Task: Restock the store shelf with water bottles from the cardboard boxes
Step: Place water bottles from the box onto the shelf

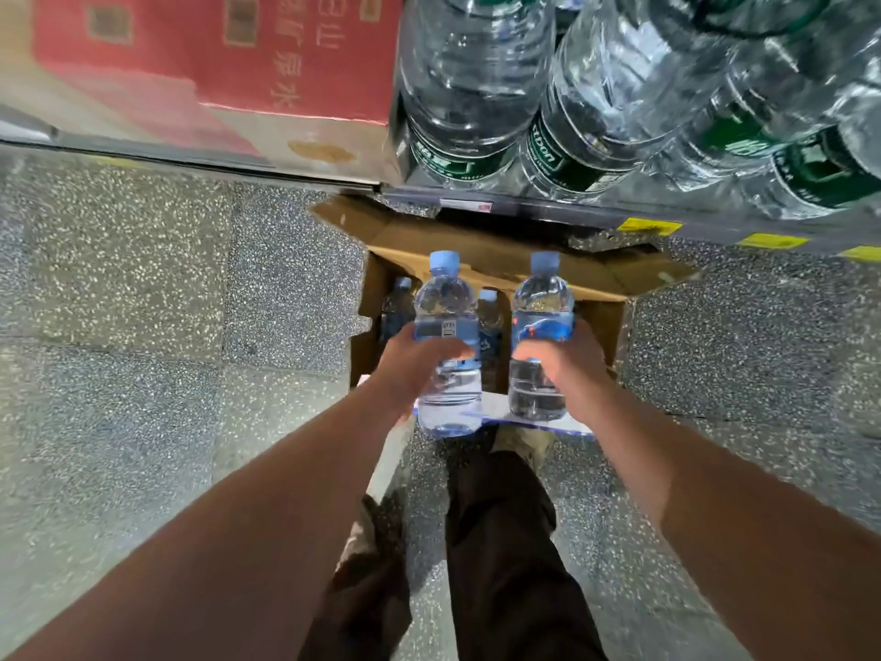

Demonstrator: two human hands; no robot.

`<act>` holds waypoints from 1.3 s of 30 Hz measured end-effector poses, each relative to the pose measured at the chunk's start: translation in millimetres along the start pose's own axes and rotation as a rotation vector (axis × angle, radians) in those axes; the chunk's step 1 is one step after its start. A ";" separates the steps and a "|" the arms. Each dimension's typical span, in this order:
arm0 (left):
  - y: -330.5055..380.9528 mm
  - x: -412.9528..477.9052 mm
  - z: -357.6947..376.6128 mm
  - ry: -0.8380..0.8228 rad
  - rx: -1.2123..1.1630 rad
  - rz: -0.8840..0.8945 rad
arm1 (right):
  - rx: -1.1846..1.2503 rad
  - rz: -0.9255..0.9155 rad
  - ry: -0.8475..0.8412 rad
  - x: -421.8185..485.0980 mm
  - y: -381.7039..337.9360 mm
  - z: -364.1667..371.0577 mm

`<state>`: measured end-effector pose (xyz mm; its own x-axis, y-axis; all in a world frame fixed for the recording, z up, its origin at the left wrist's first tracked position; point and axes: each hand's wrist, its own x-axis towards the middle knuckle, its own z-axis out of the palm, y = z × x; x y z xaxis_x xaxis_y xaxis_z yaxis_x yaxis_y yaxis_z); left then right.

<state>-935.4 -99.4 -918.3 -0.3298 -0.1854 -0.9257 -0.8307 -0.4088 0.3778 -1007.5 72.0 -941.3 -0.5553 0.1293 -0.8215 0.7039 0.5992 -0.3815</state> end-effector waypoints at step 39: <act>211.8 -432.0 -117.9 -0.422 -0.122 0.634 | 0.578 -0.638 0.006 -446.7 -231.7 -89.0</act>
<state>-916.1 -211.3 -436.1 -0.8895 -0.0706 -0.4515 -0.3789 -0.4384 0.8150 -961.9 -54.2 -448.2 -0.9228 -0.0904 -0.3746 0.3701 0.0627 -0.9269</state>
